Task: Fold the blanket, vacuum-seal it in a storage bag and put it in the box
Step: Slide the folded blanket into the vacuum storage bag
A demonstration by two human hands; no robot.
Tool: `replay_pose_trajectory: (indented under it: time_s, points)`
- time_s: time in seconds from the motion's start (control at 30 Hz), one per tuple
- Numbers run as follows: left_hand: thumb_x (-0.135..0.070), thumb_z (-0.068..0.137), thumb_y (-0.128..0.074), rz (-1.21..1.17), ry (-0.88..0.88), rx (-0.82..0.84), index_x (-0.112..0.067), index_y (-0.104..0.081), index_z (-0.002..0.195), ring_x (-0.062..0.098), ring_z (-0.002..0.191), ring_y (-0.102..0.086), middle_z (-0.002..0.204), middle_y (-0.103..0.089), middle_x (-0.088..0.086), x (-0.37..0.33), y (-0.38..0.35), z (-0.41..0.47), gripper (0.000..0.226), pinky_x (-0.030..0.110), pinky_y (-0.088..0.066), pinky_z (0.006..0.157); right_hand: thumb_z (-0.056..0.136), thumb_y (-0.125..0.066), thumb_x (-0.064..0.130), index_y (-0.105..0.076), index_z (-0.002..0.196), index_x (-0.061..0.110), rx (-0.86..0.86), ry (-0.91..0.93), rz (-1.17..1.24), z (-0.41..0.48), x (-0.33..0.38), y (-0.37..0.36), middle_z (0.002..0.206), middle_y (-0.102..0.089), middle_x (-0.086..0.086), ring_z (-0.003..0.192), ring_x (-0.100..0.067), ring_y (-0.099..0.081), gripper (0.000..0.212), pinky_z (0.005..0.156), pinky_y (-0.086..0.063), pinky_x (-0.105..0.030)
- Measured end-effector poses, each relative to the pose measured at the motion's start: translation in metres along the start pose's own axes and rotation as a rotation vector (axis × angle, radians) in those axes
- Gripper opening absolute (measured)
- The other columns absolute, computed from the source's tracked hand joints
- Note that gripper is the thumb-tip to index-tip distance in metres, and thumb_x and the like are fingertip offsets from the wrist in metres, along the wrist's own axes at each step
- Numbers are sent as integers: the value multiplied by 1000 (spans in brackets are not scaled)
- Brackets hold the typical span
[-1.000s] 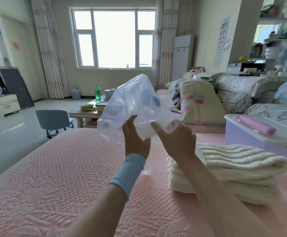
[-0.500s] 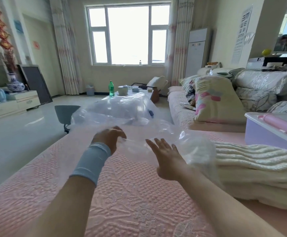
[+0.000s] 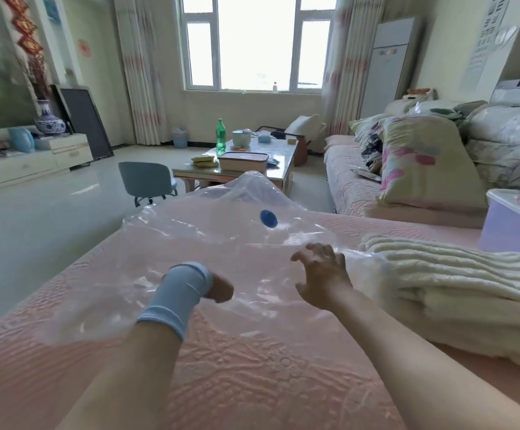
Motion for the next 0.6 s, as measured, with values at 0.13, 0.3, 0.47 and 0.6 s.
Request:
replay_pose_trajectory:
  time_s: [0.13, 0.3, 0.47, 0.6]
  points:
    - [-33, 95, -32, -66, 71, -412, -16, -45, 140, 33, 133, -40, 148, -40, 13, 10, 39, 7, 51, 38, -33, 109, 96, -48, 48, 6, 157, 40, 331, -47, -38, -6, -2, -60, 167, 12, -8, 154, -27, 13, 82, 119, 1, -59]
    - [-70, 82, -51, -102, 47, -129, -26, -7, 155, 37, 146, -18, 163, 2, 5, 10, -26, 57, 95, 55, -24, 115, 97, -41, 53, 15, 156, 42, 595, -69, 1, -17, 16, -103, 168, 11, -9, 155, -27, 3, 82, 123, -9, -53]
    - [-64, 85, -54, 256, 293, -164, -40, 9, 151, 43, 146, 10, 161, 16, 10, 62, -28, 72, 94, 72, 6, 109, 95, -57, 43, -8, 159, 33, 432, -18, 286, -1, 25, -81, 163, -27, -5, 147, -27, -31, 82, 116, -30, -39]
    - [-26, 94, -40, 290, 305, -567, -31, -29, 147, 40, 144, -11, 159, -13, 15, 54, 16, 59, 54, 62, -4, 113, 91, -54, 62, -19, 157, 36, 312, 33, -105, 6, 16, -67, 163, -25, -5, 151, -28, -20, 79, 116, -17, -58]
Point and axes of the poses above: each hand's wrist, its own z-axis towards the middle knuckle, its own y-axis out of the back of the hand, x = y × z, the point moved 9 cm from there along z, towards the middle knuckle
